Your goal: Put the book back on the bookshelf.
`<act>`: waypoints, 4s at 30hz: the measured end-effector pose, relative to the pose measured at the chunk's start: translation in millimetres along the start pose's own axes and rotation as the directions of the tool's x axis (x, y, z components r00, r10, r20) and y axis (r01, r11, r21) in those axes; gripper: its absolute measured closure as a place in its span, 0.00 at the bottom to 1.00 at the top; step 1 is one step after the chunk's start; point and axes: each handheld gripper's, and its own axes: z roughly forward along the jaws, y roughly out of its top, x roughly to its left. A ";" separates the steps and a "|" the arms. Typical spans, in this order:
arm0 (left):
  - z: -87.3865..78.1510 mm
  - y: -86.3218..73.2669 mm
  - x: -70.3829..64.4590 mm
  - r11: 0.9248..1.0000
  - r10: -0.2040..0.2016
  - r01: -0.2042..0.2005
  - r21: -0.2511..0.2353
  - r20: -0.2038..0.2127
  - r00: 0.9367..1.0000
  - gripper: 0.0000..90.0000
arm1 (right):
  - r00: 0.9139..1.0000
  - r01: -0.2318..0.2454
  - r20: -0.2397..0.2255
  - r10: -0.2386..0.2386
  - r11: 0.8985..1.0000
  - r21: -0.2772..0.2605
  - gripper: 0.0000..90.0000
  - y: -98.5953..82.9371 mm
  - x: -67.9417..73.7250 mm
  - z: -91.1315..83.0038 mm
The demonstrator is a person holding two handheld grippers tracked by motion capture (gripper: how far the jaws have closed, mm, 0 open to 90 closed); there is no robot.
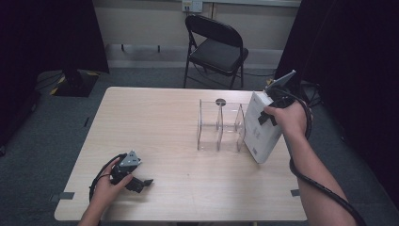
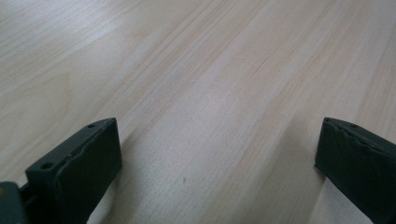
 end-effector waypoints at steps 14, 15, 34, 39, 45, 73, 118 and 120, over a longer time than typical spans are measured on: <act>-0.1 0.0 0.2 1.000 0.003 -0.003 0.001 -0.001 1.000 0.00 | 1.000 -0.024 0.014 0.024 1.000 -0.013 0.59 7.6 2.0 2.4; -0.1 0.0 0.1 1.000 0.002 -0.002 0.001 -0.001 1.000 0.00 | 1.000 -0.021 0.014 0.021 1.000 -0.011 0.59 8.1 1.8 2.1; 0.0 0.0 0.2 1.000 0.002 -0.002 0.001 -0.001 1.000 0.00 | 0.999 -0.037 0.026 0.038 0.999 -0.030 0.59 15.1 4.2 5.9; 0.1 0.0 -0.1 1.000 -0.002 0.002 0.000 0.003 1.000 0.00 | 0.999 -0.038 0.029 0.039 0.999 -0.025 0.59 17.4 4.3 6.4; 0.0 0.0 0.1 1.000 0.001 -0.001 0.000 0.000 1.000 0.00 | 0.999 -0.038 0.031 0.039 0.999 -0.026 0.59 19.5 4.7 8.0; 0.1 -0.1 -0.1 1.000 -0.002 0.002 -0.001 0.003 1.000 0.00 | 0.996 -0.084 0.037 0.086 0.995 -0.045 0.59 25.3 3.8 16.3; -0.1 -0.2 0.5 1.000 0.004 -0.004 -0.001 0.004 1.000 0.00 | 0.986 -0.149 0.059 0.155 0.985 -0.086 0.58 25.3 7.0 33.8; -0.1 -0.2 0.5 1.000 0.004 -0.004 -0.001 0.004 1.000 0.00 | 0.986 -0.148 0.061 0.154 0.985 -0.086 0.58 24.4 7.1 33.5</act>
